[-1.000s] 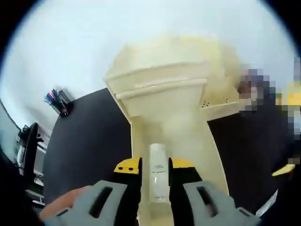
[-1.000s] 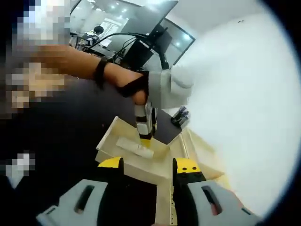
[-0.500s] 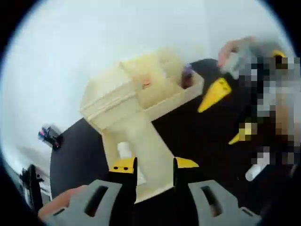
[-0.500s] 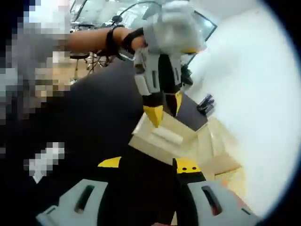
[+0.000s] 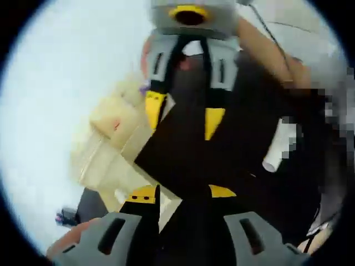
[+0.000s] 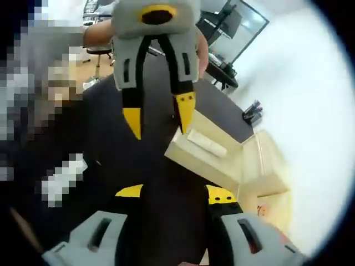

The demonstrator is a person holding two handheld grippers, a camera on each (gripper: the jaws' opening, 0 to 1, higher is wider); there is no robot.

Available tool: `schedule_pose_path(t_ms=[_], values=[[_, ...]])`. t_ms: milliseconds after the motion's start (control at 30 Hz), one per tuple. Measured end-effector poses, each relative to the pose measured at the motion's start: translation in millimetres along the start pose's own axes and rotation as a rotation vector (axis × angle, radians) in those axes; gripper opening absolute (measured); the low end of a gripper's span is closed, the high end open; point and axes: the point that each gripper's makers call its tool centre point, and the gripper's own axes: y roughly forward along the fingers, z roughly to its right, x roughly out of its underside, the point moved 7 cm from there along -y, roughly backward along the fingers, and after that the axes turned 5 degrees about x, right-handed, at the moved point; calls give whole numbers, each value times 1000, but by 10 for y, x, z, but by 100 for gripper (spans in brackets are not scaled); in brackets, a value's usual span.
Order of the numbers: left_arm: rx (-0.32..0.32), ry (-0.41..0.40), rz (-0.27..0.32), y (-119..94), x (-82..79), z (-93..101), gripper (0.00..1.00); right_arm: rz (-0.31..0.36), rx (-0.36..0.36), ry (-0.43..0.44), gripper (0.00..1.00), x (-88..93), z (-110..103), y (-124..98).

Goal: Open the drawer, pick up the cosmetic bottles from the table one by one, place them into the drawer, release the gripper, close the drawer, and move the gripper away

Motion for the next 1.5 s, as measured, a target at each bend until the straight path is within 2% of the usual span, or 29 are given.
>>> schedule_pose_path(t_ms=[33, 200, 300, 367, 433, 533, 733, 800, 1200, 1267, 1367, 1500], values=[[10, -8, -15, 25, 7, 35, 28, 1, -3, 1, 37, 4, 5, -1], [90, 6, -14, 40, 55, 71, 27, -17, -18, 5, 37, 37, 8, -5], [136, 66, -28, 58, 71, 141, 27, -27, -22, 4, 37, 52, 10, -13], [180, 140, -37, 83, 64, 214, 27, -33, -27, 0, 37, 56, -5, -29], [216, 209, -21, 110, 29, 266, 27, -38, -33, -6, 37, 53, -10, -40], [302, 253, 23, 155, -50, 452, 26, -37, -33, -11, 37, 47, 8, -50], [373, 273, 59, 244, -188, 702, 26, -47, -36, -9, 37, 64, 6, -41], [418, 276, 73, 265, -202, 779, 26, -50, -38, -7, 37, 71, -8, -45], [479, 285, 109, 404, -194, 891, 26, -62, -67, -5, 37, 123, -58, -100], [495, 285, 124, 412, -211, 908, 26, -51, -102, -9, 36, 140, -125, -164], [505, 280, 137, 411, -219, 865, 26, -47, -211, -7, 36, 205, -322, -358], [510, 281, 133, 427, -230, 840, 26, -25, -193, -33, 36, 216, -345, -588]])
